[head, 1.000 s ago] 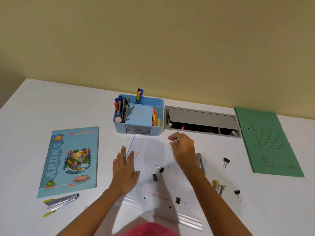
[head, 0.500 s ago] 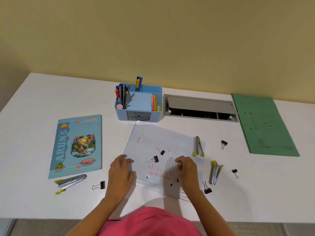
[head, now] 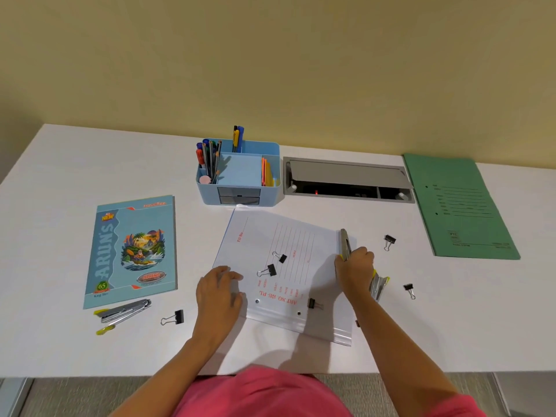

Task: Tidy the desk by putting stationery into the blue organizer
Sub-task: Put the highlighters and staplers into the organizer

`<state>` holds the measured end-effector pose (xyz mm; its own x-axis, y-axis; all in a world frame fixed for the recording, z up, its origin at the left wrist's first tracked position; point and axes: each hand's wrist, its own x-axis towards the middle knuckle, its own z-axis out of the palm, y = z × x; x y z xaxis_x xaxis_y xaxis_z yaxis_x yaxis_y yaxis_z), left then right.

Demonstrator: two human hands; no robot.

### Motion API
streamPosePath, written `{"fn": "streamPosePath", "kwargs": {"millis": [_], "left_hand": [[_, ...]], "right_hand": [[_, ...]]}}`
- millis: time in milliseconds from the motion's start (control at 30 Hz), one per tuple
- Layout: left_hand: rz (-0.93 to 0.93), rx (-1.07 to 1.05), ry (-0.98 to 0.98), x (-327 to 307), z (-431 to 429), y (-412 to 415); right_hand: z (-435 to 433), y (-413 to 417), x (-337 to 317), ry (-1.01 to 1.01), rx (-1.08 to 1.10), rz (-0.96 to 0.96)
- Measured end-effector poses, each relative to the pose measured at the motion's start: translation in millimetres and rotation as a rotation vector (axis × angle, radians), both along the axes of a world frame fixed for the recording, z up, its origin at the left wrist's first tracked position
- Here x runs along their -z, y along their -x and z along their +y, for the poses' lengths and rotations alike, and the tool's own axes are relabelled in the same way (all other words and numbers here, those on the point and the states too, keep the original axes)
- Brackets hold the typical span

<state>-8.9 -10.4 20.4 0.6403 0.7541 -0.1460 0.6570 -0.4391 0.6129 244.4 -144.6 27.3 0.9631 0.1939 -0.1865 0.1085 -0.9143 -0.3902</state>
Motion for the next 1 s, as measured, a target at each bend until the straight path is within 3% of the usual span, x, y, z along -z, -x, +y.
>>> {"fn": "streamPosePath", "kwargs": {"millis": [233,400,500,567,800,1000], "left_hand": [[-0.165,0.087,0.092,-16,-7,-15],[-0.089,0.174,0.469,-39,-11,-37],[-0.178,-0.031,0.706,-51,-15,-47],[-0.266,-0.167,0.832,-54,-13,-49],[-0.332,-0.314,0.934,-50,-4,-48],[-0.343,-0.380,0.963,-43,0,-41]], "right_hand": [[4,26,-25,-0.371,0.044,0.239],[14,84,-41,-0.655,0.070,0.589],[20,111,-43,-0.629,-0.030,0.716],[19,120,-44,-0.578,-0.121,0.683],[18,119,-48,-0.477,-0.243,0.541],[-3,74,-33,-0.378,-0.023,0.196]]}}
